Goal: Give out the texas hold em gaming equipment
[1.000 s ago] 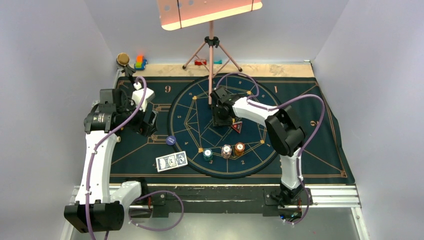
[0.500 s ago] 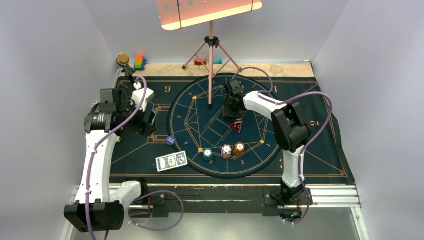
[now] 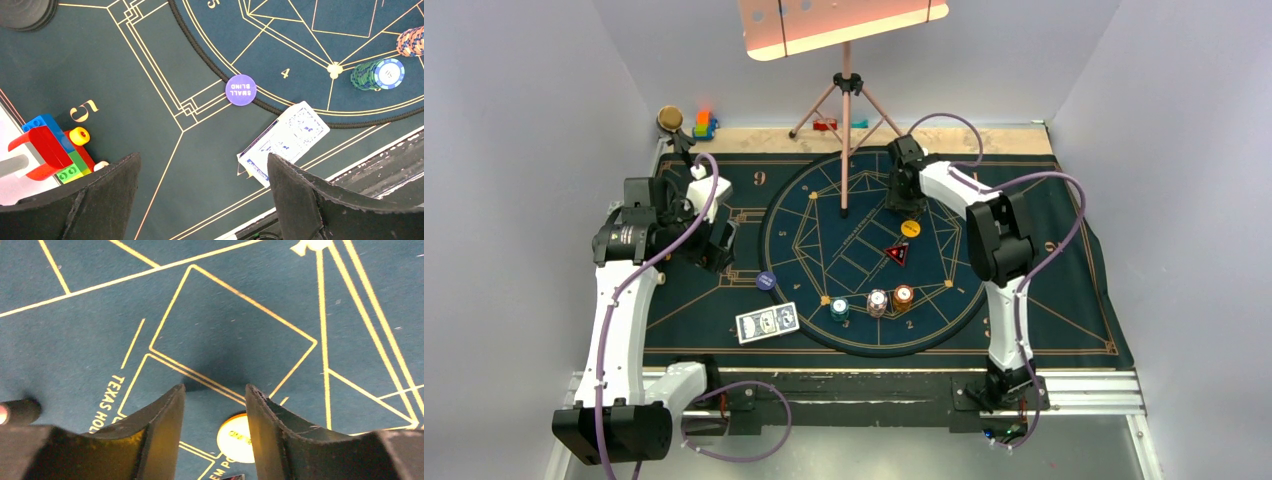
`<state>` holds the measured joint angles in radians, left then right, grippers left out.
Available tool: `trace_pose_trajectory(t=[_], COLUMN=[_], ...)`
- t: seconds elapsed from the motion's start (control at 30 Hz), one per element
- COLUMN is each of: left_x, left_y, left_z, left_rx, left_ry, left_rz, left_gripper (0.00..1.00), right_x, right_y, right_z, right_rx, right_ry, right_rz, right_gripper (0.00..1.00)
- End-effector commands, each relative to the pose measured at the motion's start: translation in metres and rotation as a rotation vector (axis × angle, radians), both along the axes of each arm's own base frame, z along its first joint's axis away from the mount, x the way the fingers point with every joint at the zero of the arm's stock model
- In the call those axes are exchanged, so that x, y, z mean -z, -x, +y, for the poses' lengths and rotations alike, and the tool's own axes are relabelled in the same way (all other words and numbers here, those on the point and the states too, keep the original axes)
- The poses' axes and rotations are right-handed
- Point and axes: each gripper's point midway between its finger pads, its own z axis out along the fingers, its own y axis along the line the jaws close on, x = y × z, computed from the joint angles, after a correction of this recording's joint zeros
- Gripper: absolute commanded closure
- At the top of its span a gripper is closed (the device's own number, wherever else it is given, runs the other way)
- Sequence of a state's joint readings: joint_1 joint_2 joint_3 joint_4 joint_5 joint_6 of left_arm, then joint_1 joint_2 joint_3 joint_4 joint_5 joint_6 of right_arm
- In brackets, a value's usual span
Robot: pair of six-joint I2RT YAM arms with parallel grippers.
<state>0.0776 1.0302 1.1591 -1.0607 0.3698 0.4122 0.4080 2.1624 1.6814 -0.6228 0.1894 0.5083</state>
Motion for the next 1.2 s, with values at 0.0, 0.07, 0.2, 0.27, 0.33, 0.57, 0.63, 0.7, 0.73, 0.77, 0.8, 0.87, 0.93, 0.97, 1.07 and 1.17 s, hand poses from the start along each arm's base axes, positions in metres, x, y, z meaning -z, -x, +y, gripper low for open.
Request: trace_pose_trajectory(t=[0.0, 0.07, 0.2, 0.27, 0.33, 0.57, 0.63, 0.7, 0.73, 0.77, 0.8, 0.87, 0.93, 0.97, 1.07, 1.17], left_x=[-0.01, -0.01, -0.01, -0.011, -0.01, -0.009, -0.009, -0.01, -0.011, -0.011, -0.012, -0.012, -0.012, -0.012, -0.012, -0.012], left_y=[-0.008, -0.008, -0.007, -0.006, -0.006, -0.003, -0.003, -0.002, -0.002, -0.002, -0.001, -0.001, 0.0, 0.0, 0.0, -0.001], left_z=[0.004, 0.005, 0.005, 0.004, 0.005, 0.005, 0.005, 0.006, 0.006, 0.007, 0.007, 0.007, 0.008, 0.008, 0.008, 0.008], left_rx=[0.002, 0.0, 0.001, 0.002, 0.002, 0.002, 0.0, -0.001, -0.002, -0.003, -0.004, -0.005, -0.004, -0.004, -0.006, -0.005], left_ry=[-0.022, -0.025, -0.026, -0.027, -0.031, -0.031, -0.032, -0.035, -0.038, -0.04, -0.042, -0.046, -0.048, -0.048, -0.049, -0.051], left_rz=[-0.056, -0.056, -0.058, -0.061, -0.061, -0.057, -0.059, -0.062, -0.065, -0.068, -0.07, -0.072, -0.07, -0.069, -0.068, -0.069], left_gripper=[0.0, 0.0, 0.0, 0.0, 0.0, 0.0, 0.0, 0.0, 0.0, 0.0, 0.0, 0.0, 0.0, 0.0, 0.0, 0.0], right_x=[-0.03, -0.04, -0.04, -0.034, -0.025, -0.001, 0.0, 0.0, 0.001, 0.001, 0.002, 0.003, 0.002, 0.001, -0.004, -0.005], right_y=[-0.008, -0.001, 0.023, 0.033, 0.044, 0.065, 0.063, 0.06, 0.058, 0.057, 0.055, 0.051, 0.045, 0.042, 0.027, 0.009], right_z=[-0.013, -0.007, -0.006, -0.012, -0.018, -0.031, -0.03, -0.028, -0.028, -0.027, -0.028, -0.028, -0.029, -0.029, -0.03, -0.031], right_rx=[-0.007, -0.022, -0.031, -0.021, -0.015, 0.008, 0.006, 0.006, 0.007, 0.007, 0.01, 0.013, 0.018, 0.019, 0.023, 0.029], right_ry=[0.051, 0.048, 0.066, 0.09, 0.1, 0.129, 0.126, 0.127, 0.127, 0.129, 0.134, 0.141, 0.148, 0.154, 0.166, 0.186], right_rz=[-0.055, -0.07, -0.069, -0.061, -0.046, -0.017, -0.014, -0.014, -0.014, -0.015, -0.016, -0.014, -0.023, -0.026, -0.042, -0.051], right_gripper=[0.46, 0.41, 0.28, 0.23, 0.21, 0.26, 0.31, 0.38, 0.41, 0.43, 0.45, 0.48, 0.49, 0.49, 0.5, 0.52])
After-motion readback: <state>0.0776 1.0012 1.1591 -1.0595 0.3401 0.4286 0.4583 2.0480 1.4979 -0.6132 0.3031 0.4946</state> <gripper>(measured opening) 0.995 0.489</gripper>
